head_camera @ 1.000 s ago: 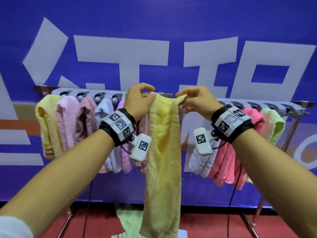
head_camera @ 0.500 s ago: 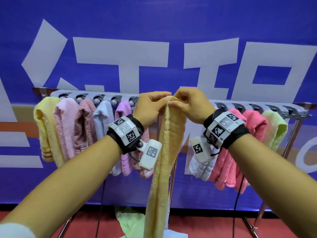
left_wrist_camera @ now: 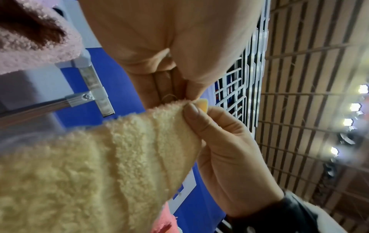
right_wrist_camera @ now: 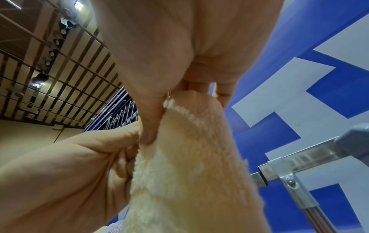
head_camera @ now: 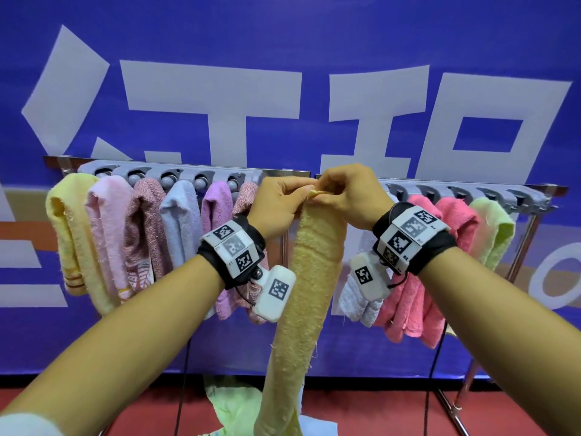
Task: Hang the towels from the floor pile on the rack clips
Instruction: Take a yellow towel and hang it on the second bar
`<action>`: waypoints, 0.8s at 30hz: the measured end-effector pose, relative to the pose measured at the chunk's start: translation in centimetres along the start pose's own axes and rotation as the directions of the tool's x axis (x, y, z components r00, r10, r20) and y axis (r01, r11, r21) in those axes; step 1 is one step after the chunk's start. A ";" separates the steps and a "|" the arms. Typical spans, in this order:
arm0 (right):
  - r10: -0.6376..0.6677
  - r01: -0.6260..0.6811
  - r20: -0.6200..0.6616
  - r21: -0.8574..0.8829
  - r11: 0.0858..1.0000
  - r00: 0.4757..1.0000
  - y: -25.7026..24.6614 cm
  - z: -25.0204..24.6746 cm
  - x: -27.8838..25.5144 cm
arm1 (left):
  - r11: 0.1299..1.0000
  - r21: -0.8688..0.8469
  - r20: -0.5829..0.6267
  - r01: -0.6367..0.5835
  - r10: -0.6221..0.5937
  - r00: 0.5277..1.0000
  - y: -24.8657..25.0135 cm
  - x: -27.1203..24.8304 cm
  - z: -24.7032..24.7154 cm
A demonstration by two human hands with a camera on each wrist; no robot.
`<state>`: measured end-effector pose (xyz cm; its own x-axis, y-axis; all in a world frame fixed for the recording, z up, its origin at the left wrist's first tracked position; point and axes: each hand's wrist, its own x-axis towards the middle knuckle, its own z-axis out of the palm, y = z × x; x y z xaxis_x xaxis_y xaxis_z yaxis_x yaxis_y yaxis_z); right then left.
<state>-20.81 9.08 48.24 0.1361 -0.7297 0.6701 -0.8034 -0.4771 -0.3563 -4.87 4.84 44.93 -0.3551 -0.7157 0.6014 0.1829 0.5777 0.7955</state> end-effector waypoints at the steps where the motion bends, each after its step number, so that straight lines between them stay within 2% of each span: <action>1: 0.007 -0.007 -0.002 0.008 1.000 1.000 0.0 -0.1 -0.1 | 1.000 0.023 0.010 -0.010 0.010 1.000 0.0 -0.1 0.0; 6: 0.056 -0.056 -0.011 0.046 0.997 0.998 -0.2 -0.3 -0.2 | 0.996 0.078 0.031 -0.032 0.030 0.999 0.4 -0.7 -0.2; 10: 0.092 -0.091 -0.016 0.069 0.993 0.996 -0.4 -0.5 -0.2 | 0.999 0.046 0.002 -0.003 0.002 1.000 0.3 -1.2 -0.4; 17: 0.108 -0.108 -0.013 0.040 0.993 0.994 -0.4 -0.5 -0.5 | 1.000 -0.028 0.048 -0.014 0.015 0.999 0.5 -2.0 -0.6; 24: 0.104 -0.104 -0.010 0.001 0.995 0.995 -0.4 -0.2 -0.9 | 0.998 -0.039 0.041 0.043 -0.041 0.998 0.4 -2.2 -0.5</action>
<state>-20.74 10.07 47.93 0.0461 -0.7705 0.6357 -0.8128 -0.3989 -0.4246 -3.62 6.40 43.95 -0.3995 -0.7223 0.5645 0.2031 0.5308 0.8228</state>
